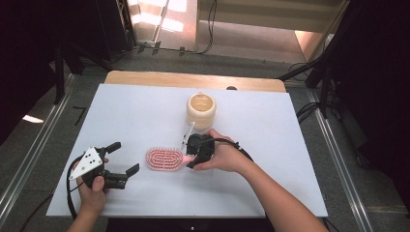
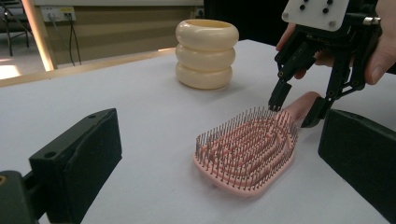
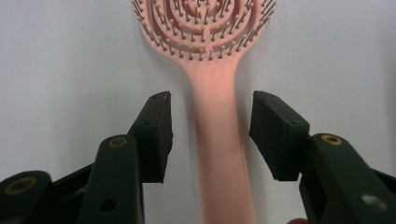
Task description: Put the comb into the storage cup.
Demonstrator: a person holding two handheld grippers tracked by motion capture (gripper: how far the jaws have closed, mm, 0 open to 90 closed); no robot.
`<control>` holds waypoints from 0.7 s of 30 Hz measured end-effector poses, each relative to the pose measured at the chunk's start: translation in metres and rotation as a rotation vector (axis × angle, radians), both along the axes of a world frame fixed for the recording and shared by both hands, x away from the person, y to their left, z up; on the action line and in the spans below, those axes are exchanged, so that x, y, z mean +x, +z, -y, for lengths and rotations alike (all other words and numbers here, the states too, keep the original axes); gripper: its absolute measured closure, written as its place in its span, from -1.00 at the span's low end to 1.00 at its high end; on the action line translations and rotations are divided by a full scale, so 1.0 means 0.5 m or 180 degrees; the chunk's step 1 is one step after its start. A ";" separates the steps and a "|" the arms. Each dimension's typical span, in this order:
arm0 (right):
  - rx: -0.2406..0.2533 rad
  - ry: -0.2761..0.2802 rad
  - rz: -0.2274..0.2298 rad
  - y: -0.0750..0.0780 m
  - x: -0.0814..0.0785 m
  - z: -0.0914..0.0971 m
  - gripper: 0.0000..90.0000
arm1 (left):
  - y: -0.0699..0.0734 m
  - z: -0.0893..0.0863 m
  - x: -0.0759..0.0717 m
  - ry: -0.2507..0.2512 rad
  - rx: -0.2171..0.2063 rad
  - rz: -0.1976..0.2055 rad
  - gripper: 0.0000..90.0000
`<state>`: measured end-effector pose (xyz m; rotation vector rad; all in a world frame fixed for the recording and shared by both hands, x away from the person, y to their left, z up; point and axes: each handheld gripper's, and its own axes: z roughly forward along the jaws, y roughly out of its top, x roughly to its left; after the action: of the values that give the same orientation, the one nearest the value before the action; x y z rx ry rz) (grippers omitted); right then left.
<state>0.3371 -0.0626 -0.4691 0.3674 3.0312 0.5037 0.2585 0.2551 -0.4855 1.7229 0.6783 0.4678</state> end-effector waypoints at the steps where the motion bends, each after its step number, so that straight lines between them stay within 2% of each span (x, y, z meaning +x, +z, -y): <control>1: -0.0010 0.0010 -0.0014 -0.001 0.001 -0.002 0.09 | 0.000 0.000 0.000 -0.0001 0.0003 0.0000 -1.00; 10: -0.0043 0.0084 -0.0022 -0.008 0.007 -0.013 0.25 | 0.000 0.000 0.000 -0.0007 0.0003 0.0007 -1.00; 12: -0.0045 0.0040 -0.0052 -0.010 0.006 -0.016 0.28 | 0.000 0.000 0.000 -0.0007 0.0007 0.0005 -1.00; 16: -0.0048 0.0101 -0.0025 -0.015 0.008 -0.020 0.31 | 0.000 0.001 0.000 -0.0011 0.0008 0.0006 -1.00; 18: -0.0117 0.0071 -0.0027 -0.017 0.006 -0.023 0.32 | 0.000 0.001 0.000 -0.0011 0.0008 0.0004 -1.00; 21: -0.0117 0.0067 -0.0024 -0.018 0.007 -0.024 0.34 | -0.001 0.001 0.000 -0.0010 0.0007 0.0005 -1.00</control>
<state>0.3404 -0.0505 -0.4782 0.3369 3.0502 0.4481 0.2586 0.2545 -0.4858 1.7254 0.6741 0.4677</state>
